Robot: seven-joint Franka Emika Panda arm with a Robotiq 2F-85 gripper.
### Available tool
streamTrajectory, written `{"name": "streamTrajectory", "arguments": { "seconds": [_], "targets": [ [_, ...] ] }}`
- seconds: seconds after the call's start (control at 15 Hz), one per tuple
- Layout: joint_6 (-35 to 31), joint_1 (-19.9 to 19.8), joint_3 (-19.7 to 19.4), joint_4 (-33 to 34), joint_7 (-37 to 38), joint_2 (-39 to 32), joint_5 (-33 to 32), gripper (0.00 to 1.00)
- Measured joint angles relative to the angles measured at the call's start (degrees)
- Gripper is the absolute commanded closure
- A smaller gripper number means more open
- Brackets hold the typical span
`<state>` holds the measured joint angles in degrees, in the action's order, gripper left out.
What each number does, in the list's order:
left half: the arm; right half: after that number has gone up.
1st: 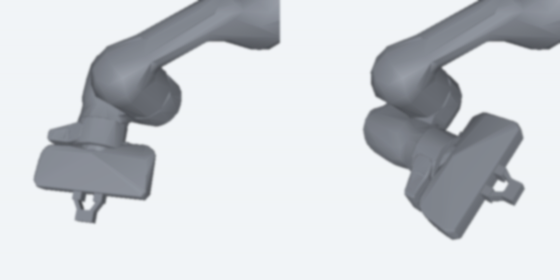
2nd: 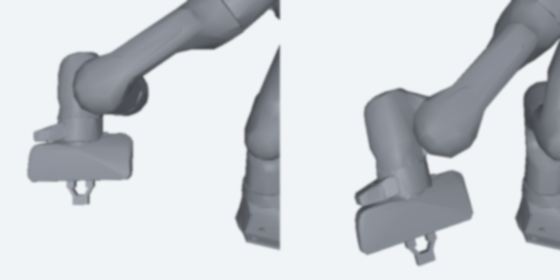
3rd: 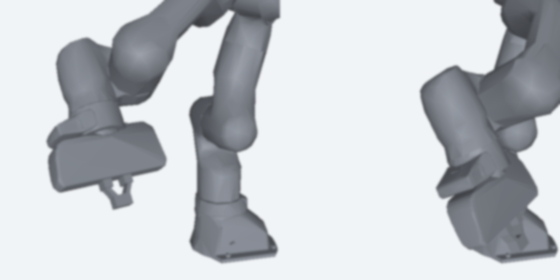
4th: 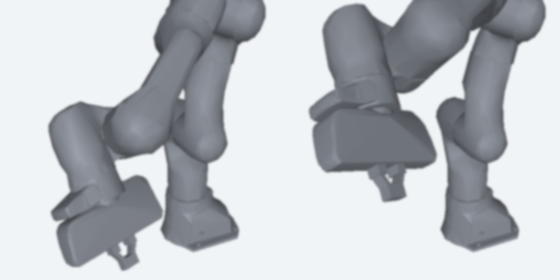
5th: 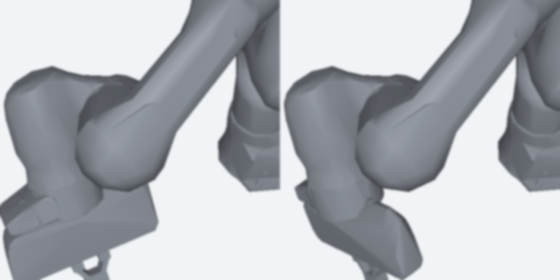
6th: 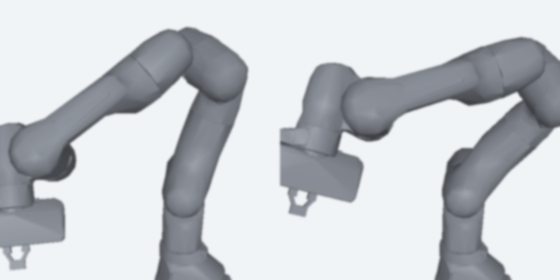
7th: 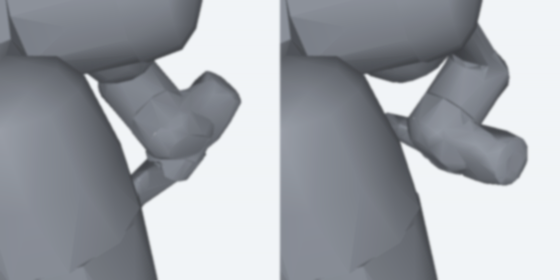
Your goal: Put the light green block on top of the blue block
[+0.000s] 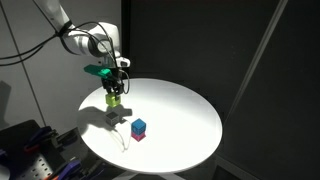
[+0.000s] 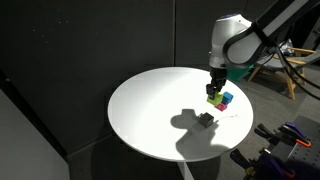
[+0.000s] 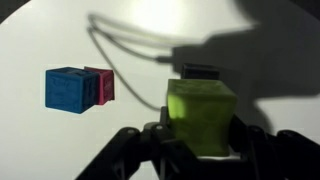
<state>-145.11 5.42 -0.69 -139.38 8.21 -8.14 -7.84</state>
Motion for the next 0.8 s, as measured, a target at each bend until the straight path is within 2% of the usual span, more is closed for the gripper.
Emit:
{"name": "streamTrajectory", "arguments": {
  "seconds": [0.8],
  "targets": [
    [1.5, -4.5, -2.7, -1.8, 0.8, 2.6, -0.7, 0.72]
  ]
}}
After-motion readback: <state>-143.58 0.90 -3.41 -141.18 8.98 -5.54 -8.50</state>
